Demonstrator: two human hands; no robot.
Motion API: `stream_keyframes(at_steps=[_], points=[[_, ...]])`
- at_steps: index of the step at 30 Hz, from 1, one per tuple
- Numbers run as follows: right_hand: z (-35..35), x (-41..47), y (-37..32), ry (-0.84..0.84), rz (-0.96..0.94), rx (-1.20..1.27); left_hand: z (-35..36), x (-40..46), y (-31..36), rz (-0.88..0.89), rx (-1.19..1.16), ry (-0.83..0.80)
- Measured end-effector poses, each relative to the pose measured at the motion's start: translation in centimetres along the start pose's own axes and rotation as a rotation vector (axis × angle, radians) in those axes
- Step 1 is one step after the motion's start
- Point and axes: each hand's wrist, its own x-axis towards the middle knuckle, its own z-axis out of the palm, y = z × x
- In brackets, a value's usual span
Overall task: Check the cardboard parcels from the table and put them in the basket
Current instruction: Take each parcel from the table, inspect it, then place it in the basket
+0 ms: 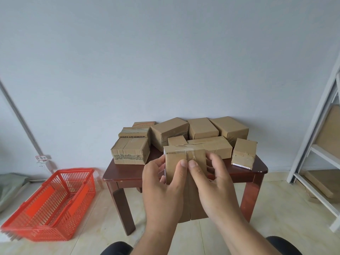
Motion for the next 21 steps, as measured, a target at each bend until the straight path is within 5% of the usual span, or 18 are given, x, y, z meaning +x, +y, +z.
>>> stream_keyframes(at_steps=[21], points=[[0.8, -1.4, 0.4, -0.003, 0.107, 0.020, 0.0, -1.7, -0.4, -0.098, -0.093, -0.046]])
